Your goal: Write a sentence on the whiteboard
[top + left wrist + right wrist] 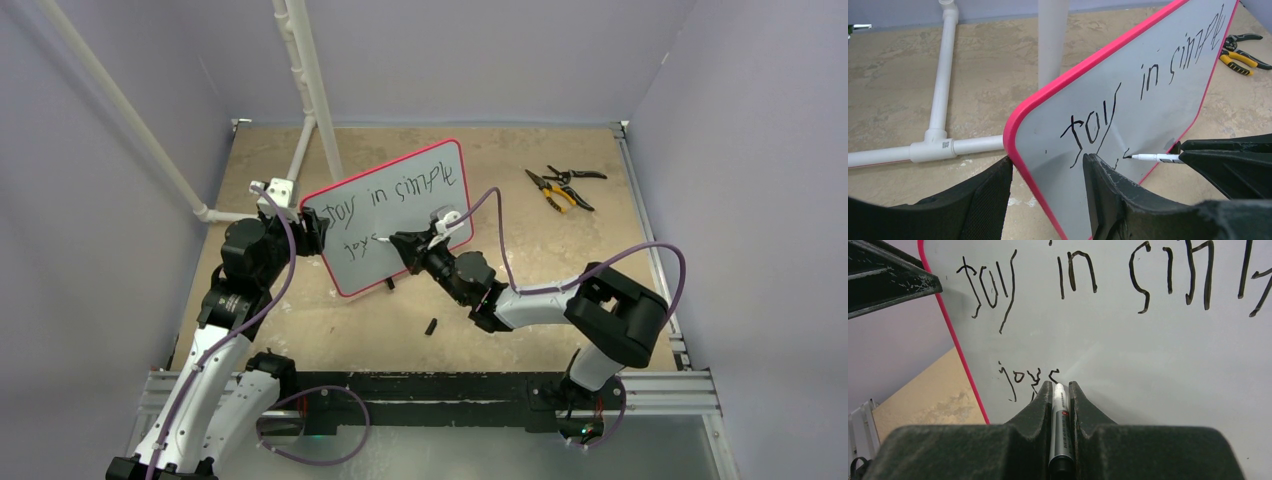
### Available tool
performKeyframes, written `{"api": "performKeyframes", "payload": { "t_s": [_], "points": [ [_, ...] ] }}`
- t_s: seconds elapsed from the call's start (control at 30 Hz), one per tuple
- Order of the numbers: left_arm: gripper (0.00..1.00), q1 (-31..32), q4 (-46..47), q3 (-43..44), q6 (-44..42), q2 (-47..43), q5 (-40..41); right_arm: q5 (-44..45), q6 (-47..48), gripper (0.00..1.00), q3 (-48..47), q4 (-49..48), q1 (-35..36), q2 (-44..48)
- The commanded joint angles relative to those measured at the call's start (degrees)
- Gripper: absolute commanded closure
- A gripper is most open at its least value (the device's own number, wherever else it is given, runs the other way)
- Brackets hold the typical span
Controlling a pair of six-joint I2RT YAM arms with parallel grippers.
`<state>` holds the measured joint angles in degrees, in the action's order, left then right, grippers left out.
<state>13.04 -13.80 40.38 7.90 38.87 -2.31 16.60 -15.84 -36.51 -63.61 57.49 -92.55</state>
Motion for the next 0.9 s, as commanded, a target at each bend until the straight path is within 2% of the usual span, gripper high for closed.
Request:
{"api": "performKeyframes", "payload": {
  "t_s": [0.0,0.87],
  "points": [
    [0.47,0.0,2.4,-0.2,-0.3,-0.7,-0.6,3.6,0.6,1.00,0.9,0.5,-0.3,1.8],
    [0.46,0.0,2.4,-0.3,-0.3,-0.6,-0.6,-1.2,0.7,1.00,-0.1,-1.8,-0.2,-0.2]
  ]
}}
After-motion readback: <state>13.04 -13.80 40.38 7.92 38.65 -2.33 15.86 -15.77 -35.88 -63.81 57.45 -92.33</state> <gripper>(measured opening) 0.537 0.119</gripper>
